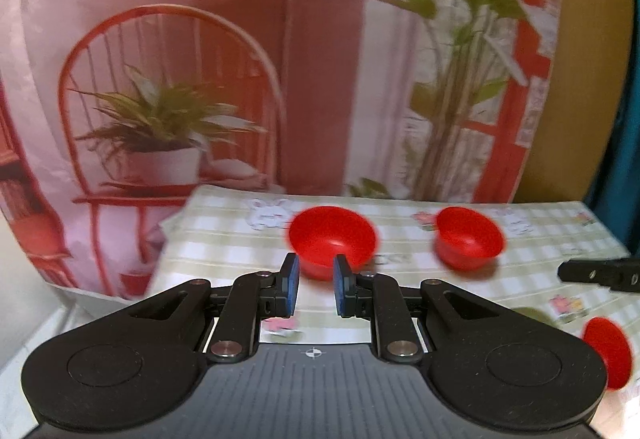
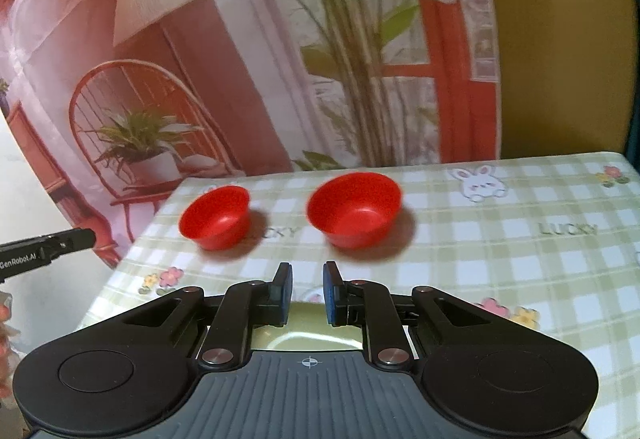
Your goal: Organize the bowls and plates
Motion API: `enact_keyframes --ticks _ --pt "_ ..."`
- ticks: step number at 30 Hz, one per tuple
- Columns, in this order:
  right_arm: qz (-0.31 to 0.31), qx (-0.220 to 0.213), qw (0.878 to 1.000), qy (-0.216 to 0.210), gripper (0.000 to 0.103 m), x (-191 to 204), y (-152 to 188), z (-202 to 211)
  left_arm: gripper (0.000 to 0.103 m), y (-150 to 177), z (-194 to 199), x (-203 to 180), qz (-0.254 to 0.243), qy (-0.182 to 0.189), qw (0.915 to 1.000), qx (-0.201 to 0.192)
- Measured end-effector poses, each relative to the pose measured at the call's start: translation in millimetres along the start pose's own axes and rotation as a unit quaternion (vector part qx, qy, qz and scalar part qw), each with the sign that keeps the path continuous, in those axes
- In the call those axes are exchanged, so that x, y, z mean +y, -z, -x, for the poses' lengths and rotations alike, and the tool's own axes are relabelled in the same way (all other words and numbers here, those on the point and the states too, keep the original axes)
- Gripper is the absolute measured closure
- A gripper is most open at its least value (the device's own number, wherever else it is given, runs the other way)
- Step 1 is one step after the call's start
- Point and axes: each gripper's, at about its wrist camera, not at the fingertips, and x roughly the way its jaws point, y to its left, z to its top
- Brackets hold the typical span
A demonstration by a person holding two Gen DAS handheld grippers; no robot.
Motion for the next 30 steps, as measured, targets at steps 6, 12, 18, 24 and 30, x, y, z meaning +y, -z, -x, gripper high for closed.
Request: enact_keyframes --ticks 6,12,18,24,30 --pt "0.020 0.021 0.999 -0.014 0.086 26.7 -11.1 -40.3 0.083 -0.9 -24.8 42.3 0.004 -0.017 0.9997 0.016" --pt "0.022 0.046 0.998 -0.030 0.085 53.0 -32.9 -89.1 0.067 -9.1 -63.2 55.3 -0.003 0.012 0.9996 0.024" --pt "0.016 0.072 0.996 -0.042 0.085 68.8 -57.1 -140.9 0.065 -14.9 -111.3 47.5 -0.005 0.036 0.9990 0.027" --pt "0.019 0.103 0.994 -0.023 0.080 76.6 -66.5 -193.8 0.065 -8.2 -158.3 50.7 0.045 0.027 0.9979 0.039" --pt "0.005 0.130 0.991 -0.016 0.078 72.4 -66.9 -228.2 0.065 -3.2 -188.6 52.6 0.067 0.027 0.9953 0.064"
